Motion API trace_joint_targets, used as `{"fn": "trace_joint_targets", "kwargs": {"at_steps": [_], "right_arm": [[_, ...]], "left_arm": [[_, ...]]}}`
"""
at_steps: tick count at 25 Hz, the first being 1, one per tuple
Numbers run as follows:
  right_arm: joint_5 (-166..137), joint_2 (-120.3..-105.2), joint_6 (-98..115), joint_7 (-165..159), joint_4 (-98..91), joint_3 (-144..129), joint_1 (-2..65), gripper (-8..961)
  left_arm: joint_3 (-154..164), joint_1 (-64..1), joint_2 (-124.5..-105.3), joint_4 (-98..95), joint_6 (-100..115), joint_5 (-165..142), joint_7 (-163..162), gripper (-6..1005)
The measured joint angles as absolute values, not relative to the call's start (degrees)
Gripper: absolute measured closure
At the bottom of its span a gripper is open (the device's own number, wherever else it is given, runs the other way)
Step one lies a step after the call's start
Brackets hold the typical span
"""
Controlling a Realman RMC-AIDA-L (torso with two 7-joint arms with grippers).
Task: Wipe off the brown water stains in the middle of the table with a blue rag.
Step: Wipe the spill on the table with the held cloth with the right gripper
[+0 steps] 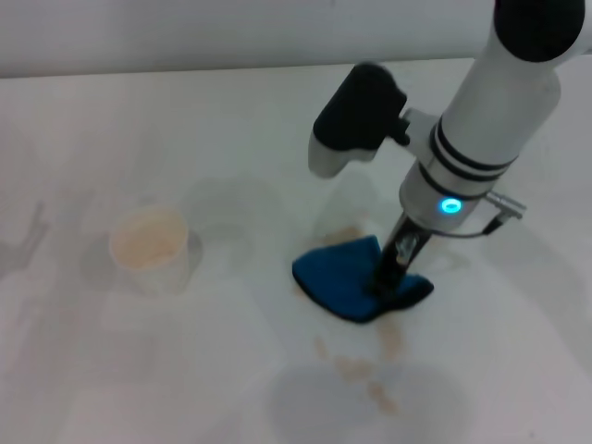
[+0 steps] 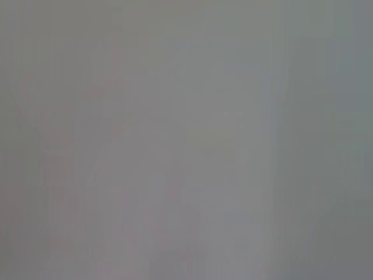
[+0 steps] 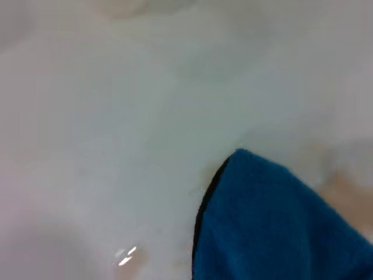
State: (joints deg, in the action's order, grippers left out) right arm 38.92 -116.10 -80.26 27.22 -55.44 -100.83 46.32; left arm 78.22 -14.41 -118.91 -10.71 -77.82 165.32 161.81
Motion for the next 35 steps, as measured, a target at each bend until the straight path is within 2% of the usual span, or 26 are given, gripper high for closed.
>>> {"fn": "trace_joint_targets", "kwargs": {"at_steps": [22, 35], "right_arm": [[46.95, -115.85, -93.93, 39.36, -60.63, -104.58, 39.94, 783], [42.6, -116.01, -86.83, 39.66, -60.56, -105.96, 41.85, 812]], "left_arm": [[78.1, -15.43, -118.66, -10.7, -77.46, 165.23, 161.8, 120], [77.06, -16.86, -118.4, -10.81, -75.81, 165.43, 161.8, 119]]}}
